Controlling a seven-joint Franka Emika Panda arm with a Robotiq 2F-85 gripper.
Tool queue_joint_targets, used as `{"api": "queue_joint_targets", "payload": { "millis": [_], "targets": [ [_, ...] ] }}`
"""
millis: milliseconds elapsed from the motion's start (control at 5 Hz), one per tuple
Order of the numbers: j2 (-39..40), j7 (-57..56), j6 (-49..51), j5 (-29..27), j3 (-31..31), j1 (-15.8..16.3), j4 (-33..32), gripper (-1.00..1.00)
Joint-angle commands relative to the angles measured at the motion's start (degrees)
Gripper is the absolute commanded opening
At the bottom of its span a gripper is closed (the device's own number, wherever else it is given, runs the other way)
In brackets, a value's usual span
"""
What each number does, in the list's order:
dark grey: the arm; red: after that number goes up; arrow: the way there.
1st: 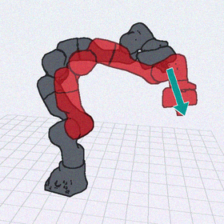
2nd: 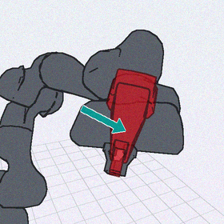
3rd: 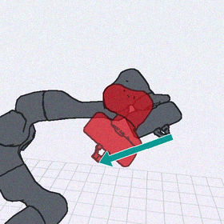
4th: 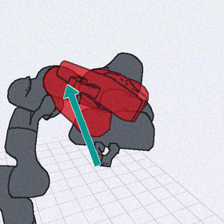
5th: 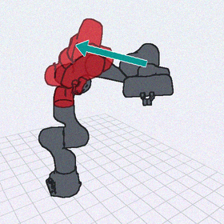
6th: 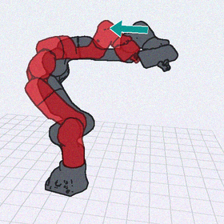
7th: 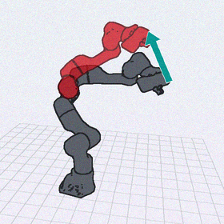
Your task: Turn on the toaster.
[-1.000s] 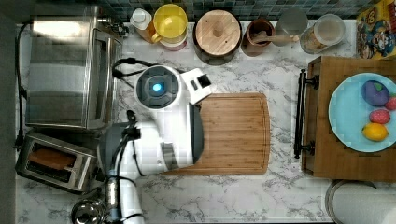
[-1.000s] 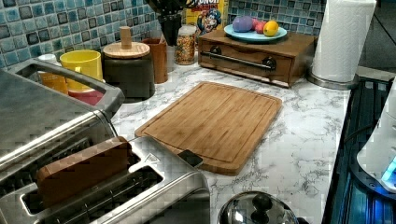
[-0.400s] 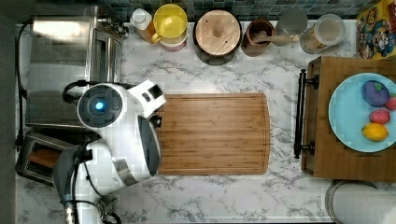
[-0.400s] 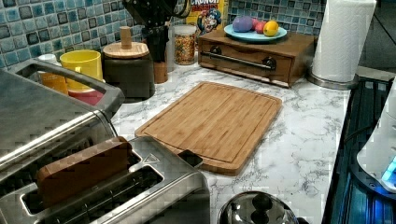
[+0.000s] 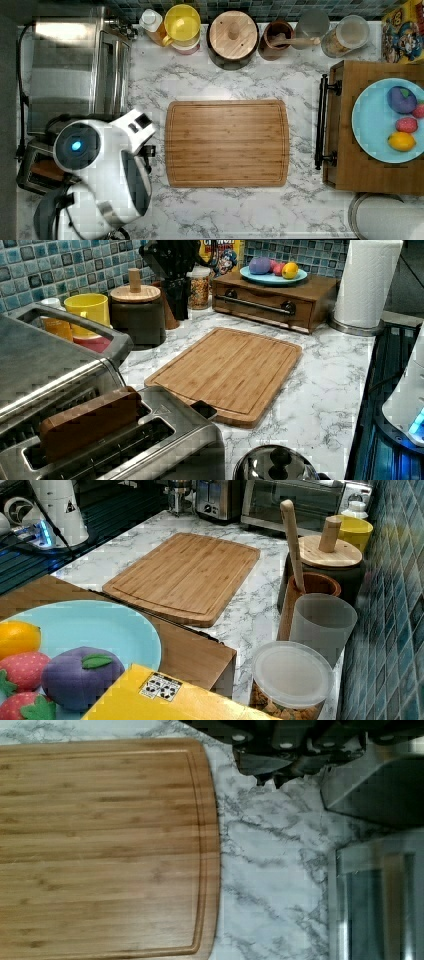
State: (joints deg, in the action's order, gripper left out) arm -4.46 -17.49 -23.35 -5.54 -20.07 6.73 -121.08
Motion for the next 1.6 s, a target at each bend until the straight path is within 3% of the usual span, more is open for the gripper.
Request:
{"api": "queue_joint_targets", "payload": {
  "millis": [200,1000,1600],
  "targets": [
    [-0.68,-1.52,5.62,-1.92,-5.7,4.1,1.6,-1.0],
    [-3.58,0.3,1.79,-8.51,-9.57,4.0,-3.16,-1.0],
    [0.8,1.24,1.61,-6.12,-11.38,4.34,-2.03,-1.0]
  ]
}}
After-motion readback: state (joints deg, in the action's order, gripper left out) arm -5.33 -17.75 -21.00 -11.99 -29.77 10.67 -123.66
